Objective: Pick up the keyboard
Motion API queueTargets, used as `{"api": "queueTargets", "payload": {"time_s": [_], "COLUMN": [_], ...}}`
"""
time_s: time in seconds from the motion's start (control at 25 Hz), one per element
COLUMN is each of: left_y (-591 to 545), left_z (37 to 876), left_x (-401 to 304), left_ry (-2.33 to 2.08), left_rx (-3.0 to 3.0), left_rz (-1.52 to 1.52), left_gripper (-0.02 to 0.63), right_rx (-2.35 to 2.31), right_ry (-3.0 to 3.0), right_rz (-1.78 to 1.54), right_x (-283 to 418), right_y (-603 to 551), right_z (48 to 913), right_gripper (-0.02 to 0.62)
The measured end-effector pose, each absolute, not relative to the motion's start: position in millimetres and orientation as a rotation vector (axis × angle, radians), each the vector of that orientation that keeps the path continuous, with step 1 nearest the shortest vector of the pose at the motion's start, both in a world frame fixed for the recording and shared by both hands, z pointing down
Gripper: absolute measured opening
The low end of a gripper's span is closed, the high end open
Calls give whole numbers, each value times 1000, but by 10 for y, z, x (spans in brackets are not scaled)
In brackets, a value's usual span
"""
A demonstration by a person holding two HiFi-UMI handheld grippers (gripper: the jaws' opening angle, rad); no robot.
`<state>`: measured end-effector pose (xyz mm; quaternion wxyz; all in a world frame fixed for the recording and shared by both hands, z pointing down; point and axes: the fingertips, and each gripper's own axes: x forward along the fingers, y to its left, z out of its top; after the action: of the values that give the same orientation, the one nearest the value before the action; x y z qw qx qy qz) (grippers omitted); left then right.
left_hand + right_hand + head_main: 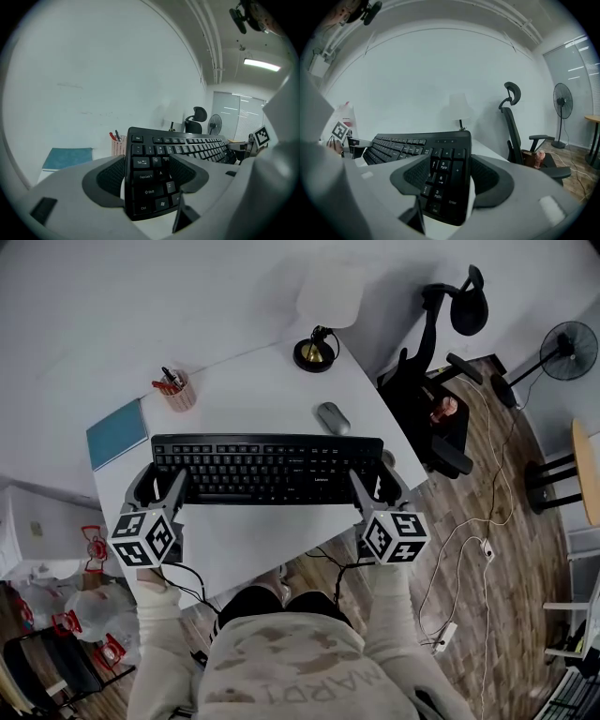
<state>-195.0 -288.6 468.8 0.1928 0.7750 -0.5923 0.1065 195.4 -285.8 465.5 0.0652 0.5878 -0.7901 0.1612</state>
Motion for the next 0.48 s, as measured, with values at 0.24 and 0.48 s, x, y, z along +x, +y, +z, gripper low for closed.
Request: {"api": "queueTargets", "payload": {"time_s": [0.24,0.48], "left_y": [-2772,-2699], "left_z": [4467,4260], "left_x": [-1941,-1910], "left_ry": [-1688,-1710], "left_rx": [2213,2243], "left_rz": [271,235], "left_gripper": [302,302], "right_rx": [1801,1822], "right_ry": [-2416,-2442], "right_rz": [437,373], "right_x": [1962,1993], "right_y": [-2729,-2662], "right_z": [4463,4244], "right_gripper": [284,285]}}
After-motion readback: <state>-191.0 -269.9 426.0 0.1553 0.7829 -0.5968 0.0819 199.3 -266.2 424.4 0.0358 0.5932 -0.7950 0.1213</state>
